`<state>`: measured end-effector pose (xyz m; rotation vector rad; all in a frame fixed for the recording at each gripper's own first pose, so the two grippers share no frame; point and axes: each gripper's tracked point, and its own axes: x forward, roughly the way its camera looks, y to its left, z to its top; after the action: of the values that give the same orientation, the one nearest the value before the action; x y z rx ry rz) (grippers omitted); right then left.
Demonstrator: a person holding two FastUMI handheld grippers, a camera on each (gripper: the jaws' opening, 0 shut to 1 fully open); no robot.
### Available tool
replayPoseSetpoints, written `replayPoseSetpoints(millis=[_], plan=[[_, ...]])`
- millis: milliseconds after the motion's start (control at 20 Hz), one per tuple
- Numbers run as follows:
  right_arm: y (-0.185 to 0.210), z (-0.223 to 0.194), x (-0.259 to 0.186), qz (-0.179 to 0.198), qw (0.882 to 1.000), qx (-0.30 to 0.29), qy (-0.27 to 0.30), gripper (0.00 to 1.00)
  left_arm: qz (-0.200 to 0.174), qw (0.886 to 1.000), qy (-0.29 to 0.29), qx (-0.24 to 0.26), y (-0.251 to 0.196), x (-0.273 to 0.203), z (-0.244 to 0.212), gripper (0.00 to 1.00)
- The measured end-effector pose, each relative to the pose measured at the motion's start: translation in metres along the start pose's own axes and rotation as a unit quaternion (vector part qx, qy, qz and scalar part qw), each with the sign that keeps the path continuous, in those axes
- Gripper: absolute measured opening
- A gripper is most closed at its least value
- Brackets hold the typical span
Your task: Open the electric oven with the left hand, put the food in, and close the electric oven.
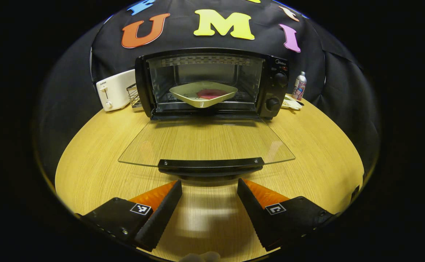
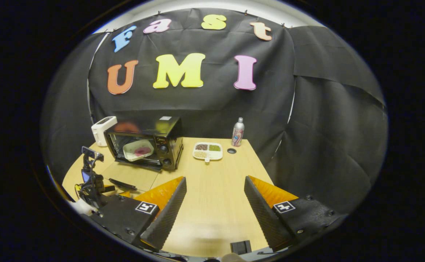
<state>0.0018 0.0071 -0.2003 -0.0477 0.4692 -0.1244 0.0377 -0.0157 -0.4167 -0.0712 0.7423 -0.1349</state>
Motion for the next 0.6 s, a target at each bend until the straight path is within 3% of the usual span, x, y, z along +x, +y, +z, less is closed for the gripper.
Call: replayPoseSetpoints(millis=[600], plan=[[-0.0039,-0.0032,0.0029,-0.001,1.000,0.001,0.011,0.96,-0.005,1.000,0.008,0.004,0.0002,-0.0024,0.0021,0.98]])
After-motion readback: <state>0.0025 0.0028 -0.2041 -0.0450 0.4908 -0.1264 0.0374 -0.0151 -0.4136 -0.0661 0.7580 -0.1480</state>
